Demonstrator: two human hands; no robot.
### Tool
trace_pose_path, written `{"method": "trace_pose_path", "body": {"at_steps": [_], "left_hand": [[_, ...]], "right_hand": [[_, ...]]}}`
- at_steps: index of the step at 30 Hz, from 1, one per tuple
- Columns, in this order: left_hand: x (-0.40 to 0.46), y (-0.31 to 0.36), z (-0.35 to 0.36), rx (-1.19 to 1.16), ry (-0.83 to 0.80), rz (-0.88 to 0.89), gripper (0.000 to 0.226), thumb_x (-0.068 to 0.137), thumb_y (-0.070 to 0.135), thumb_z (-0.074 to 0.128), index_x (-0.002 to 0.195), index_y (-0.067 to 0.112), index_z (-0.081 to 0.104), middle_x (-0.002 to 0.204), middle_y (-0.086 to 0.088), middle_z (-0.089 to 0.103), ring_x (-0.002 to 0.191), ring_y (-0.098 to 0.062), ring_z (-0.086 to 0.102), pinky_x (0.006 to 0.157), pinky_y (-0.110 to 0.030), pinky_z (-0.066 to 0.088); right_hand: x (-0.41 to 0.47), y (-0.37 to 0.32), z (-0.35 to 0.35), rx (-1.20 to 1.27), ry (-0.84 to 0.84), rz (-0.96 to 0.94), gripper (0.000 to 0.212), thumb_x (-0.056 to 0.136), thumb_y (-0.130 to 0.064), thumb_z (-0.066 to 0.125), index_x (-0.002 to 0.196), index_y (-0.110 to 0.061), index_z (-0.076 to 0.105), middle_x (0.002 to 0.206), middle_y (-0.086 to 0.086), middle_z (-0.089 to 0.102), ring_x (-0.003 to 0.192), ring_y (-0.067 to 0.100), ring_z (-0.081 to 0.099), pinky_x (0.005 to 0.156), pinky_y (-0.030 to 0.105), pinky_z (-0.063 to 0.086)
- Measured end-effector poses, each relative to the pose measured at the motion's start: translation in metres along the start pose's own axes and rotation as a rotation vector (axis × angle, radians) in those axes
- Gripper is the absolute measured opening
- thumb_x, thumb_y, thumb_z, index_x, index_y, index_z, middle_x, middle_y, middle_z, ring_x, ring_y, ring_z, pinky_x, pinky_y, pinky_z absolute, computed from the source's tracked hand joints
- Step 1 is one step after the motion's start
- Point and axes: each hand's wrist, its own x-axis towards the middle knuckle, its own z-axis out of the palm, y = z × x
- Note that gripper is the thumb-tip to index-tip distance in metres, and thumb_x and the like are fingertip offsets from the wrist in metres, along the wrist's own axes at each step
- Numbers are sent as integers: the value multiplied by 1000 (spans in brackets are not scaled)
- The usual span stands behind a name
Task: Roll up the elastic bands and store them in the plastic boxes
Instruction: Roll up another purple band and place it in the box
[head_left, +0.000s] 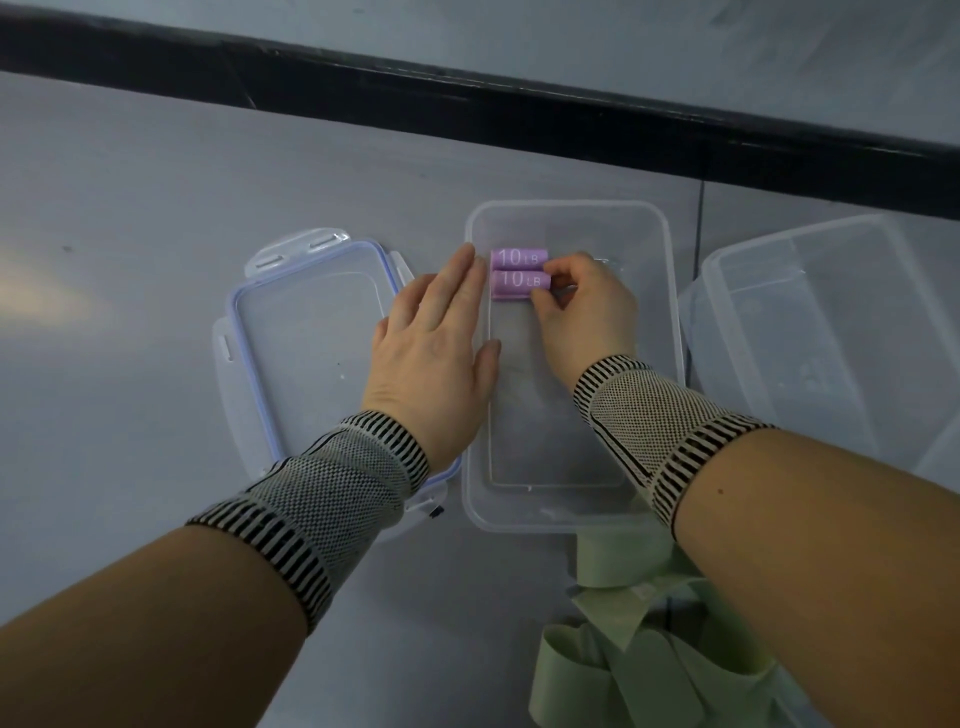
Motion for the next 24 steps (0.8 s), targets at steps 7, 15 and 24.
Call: {"method": "trace_pose_path", "body": {"at_steps": [7, 15, 24], "left_hand": [[1, 0, 1, 2, 2, 5, 72, 84, 45, 25, 149, 14, 22, 156, 1, 22, 135, -31, 29, 110, -46, 28], [1, -1, 2, -8, 13, 12, 71, 85, 44, 26, 148, 13, 24, 156, -1, 23, 134, -32, 30, 110, -47, 28], [1, -1, 3, -5, 24, 19, 71, 85, 44, 26, 148, 12, 24, 155, -2, 24, 135, -32, 30, 111, -46, 27]], "right_hand": [[2, 1, 2, 18, 8, 25, 15, 88, -23, 63, 103, -21, 63, 97, -4, 65, 83, 10, 60, 71, 19, 42], [1, -1, 1, 35, 15, 26, 15, 88, -23, 63, 103, -21, 63, 98, -4, 66, 83, 10, 60, 72, 18, 42], [-3, -2, 0, 83, -2, 38, 26, 84, -24, 66, 109, -24, 58, 100, -7, 66, 86, 8, 62, 66, 11, 40]]}}
